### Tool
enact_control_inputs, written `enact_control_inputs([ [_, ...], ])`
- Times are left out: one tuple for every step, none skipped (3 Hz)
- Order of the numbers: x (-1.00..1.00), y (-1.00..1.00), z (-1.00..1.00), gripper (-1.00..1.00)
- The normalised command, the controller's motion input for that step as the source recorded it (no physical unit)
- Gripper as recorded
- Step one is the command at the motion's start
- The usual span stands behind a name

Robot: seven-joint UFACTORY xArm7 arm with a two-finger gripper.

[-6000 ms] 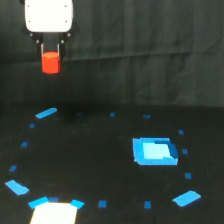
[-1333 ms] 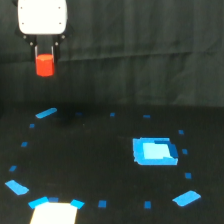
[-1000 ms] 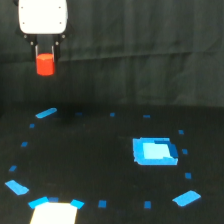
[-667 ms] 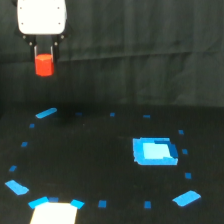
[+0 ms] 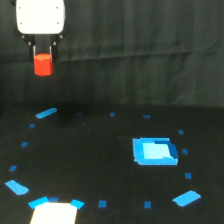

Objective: Pick up the red object from the table

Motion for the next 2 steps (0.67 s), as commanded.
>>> enact_control_inputs([
  [0.35,-0.04,-0.06,-1.0],
  [0.06,-0.3,0.16,-1.0],
])
